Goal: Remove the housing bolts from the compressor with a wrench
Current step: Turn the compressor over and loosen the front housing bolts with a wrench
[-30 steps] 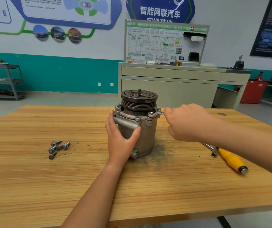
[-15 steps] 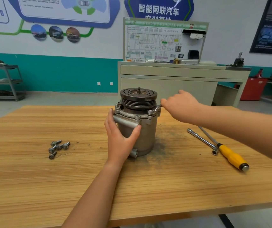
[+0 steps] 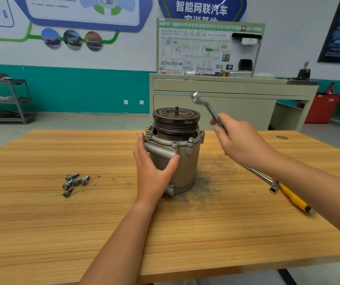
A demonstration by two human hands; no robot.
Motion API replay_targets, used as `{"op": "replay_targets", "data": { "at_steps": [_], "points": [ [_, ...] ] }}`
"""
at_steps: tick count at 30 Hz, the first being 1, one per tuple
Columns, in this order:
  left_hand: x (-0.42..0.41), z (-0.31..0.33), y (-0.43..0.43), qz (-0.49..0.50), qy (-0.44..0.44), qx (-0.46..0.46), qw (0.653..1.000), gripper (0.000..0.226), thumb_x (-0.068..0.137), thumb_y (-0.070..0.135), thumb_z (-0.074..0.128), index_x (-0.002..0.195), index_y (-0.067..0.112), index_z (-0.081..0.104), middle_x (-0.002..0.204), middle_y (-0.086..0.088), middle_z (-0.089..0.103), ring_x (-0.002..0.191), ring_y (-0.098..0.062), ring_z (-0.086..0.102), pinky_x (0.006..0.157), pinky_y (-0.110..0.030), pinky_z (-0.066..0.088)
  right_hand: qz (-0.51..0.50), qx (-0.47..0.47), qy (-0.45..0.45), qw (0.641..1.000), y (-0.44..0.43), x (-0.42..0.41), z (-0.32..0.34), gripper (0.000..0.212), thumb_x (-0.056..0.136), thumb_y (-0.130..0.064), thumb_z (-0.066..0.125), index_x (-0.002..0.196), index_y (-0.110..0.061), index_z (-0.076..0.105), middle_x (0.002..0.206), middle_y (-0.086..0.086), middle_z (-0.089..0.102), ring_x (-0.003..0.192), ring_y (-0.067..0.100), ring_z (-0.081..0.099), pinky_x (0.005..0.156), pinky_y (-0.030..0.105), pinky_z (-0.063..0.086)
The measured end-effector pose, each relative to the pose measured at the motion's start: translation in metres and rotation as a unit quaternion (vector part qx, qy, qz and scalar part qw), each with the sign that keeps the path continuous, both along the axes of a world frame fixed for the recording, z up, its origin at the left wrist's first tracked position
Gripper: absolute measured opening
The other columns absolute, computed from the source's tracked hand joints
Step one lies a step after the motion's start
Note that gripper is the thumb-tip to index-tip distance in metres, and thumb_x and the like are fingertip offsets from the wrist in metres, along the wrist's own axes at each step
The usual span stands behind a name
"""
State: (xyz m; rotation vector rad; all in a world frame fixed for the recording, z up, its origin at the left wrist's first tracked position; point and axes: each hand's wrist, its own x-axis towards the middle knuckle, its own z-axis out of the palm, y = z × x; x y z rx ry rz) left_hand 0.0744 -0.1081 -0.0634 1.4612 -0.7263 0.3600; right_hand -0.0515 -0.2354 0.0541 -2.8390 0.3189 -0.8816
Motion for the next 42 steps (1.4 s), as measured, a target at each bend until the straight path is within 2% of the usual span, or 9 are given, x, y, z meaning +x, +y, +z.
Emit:
{"op": "replay_targets", "data": {
  "at_steps": [5, 11, 21, 24, 28, 32, 36, 39, 42],
  "points": [
    [-0.001, -0.001, 0.000, -0.009, 0.007, -0.007, 1.000, 0.094, 0.074, 0.044, 0.070, 0.144, 0.034, 0.008, 0.139, 0.023, 0.018, 0.133, 0.007, 0.015, 0.107, -0.016, 0.017, -0.083, -0.202, 0.119, 0.969, 0.015, -0.030, -0.005, 0.017, 0.097, -0.022, 0.033, 0.109, -0.018, 0.045, 0.061, -0.002, 0.044, 0.054, 0.017, 0.044, 0.042, 0.028, 0.028],
    [-0.001, -0.001, -0.002, -0.007, 0.016, -0.013, 1.000, 0.093, 0.070, 0.049, 0.067, 0.142, 0.038, 0.009, 0.127, 0.044, 0.011, 0.128, 0.016, 0.014, 0.104, -0.011, 0.016, -0.142, -0.231, 0.160, 0.949, 0.017, -0.027, 0.001, 0.019, 0.095, -0.014, 0.035, 0.110, -0.018, 0.045, 0.061, -0.002, 0.038, 0.051, 0.012, 0.036, 0.040, 0.026, 0.023],
    [-0.002, 0.000, -0.002, 0.001, 0.018, -0.012, 1.000, 0.095, 0.076, 0.037, 0.073, 0.148, 0.025, 0.012, 0.128, 0.039, 0.015, 0.128, 0.013, 0.016, 0.105, -0.012, 0.017, -0.125, -0.373, 0.289, 0.873, 0.047, -0.020, 0.017, 0.038, 0.089, 0.006, 0.042, 0.127, 0.001, 0.043, 0.061, -0.001, 0.025, 0.053, 0.017, 0.032, 0.047, 0.028, 0.033],
    [-0.002, -0.001, -0.002, -0.001, 0.019, -0.010, 1.000, 0.093, 0.078, 0.033, 0.073, 0.148, 0.028, 0.011, 0.134, 0.031, 0.018, 0.130, 0.011, 0.015, 0.108, -0.018, 0.018, -0.124, -0.364, 0.265, 0.884, 0.035, -0.021, 0.006, 0.043, 0.093, -0.009, 0.039, 0.134, 0.000, 0.031, 0.058, 0.001, 0.029, 0.046, 0.014, 0.030, 0.038, 0.025, 0.027],
    [-0.003, -0.001, -0.003, 0.001, 0.012, -0.010, 1.000, 0.093, 0.077, 0.037, 0.073, 0.145, 0.035, 0.010, 0.136, 0.031, 0.017, 0.130, 0.013, 0.014, 0.108, -0.019, 0.018, -0.096, -0.319, 0.222, 0.916, 0.007, -0.025, 0.003, 0.038, 0.095, -0.028, 0.029, 0.131, -0.018, 0.026, 0.059, -0.006, 0.034, 0.050, 0.012, 0.034, 0.043, 0.025, 0.029],
    [-0.002, -0.003, -0.002, -0.002, 0.014, -0.012, 1.000, 0.091, 0.071, 0.052, 0.069, 0.137, 0.048, 0.008, 0.128, 0.048, 0.010, 0.125, 0.025, 0.011, 0.105, -0.013, 0.017, -0.075, -0.322, 0.213, 0.919, -0.013, -0.013, 0.006, 0.030, 0.095, -0.020, 0.030, 0.125, -0.023, 0.032, 0.058, -0.007, 0.036, 0.048, 0.010, 0.035, 0.042, 0.024, 0.030],
    [-0.001, -0.001, -0.003, 0.001, 0.016, -0.013, 1.000, 0.089, 0.066, 0.055, 0.066, 0.133, 0.053, 0.008, 0.125, 0.051, 0.011, 0.122, 0.029, 0.010, 0.101, -0.007, 0.017, -0.066, -0.406, 0.223, 0.884, -0.032, 0.008, 0.018, 0.039, 0.091, -0.008, 0.041, 0.127, -0.021, 0.034, 0.061, -0.005, 0.038, 0.050, 0.012, 0.039, 0.043, 0.023, 0.031],
    [-0.001, -0.001, -0.002, -0.001, 0.016, -0.011, 1.000, 0.088, 0.065, 0.056, 0.066, 0.130, 0.058, 0.006, 0.125, 0.052, 0.010, 0.121, 0.029, 0.011, 0.101, -0.007, 0.017, -0.067, -0.420, 0.175, 0.888, -0.042, 0.023, 0.014, 0.034, 0.088, -0.002, 0.045, 0.120, -0.015, 0.039, 0.071, -0.003, 0.043, 0.064, 0.018, 0.049, 0.050, 0.027, 0.039],
    [0.000, -0.002, -0.001, -0.005, 0.011, -0.008, 1.000, 0.088, 0.066, 0.056, 0.069, 0.125, 0.063, 0.005, 0.124, 0.054, 0.010, 0.122, 0.029, 0.010, 0.101, -0.007, 0.017, -0.043, -0.416, 0.071, 0.906, -0.052, 0.031, -0.005, 0.036, 0.071, 0.010, 0.063, 0.105, -0.002, 0.058, 0.073, 0.006, 0.063, 0.058, 0.024, 0.059, 0.040, 0.027, 0.040]
  ]
}}
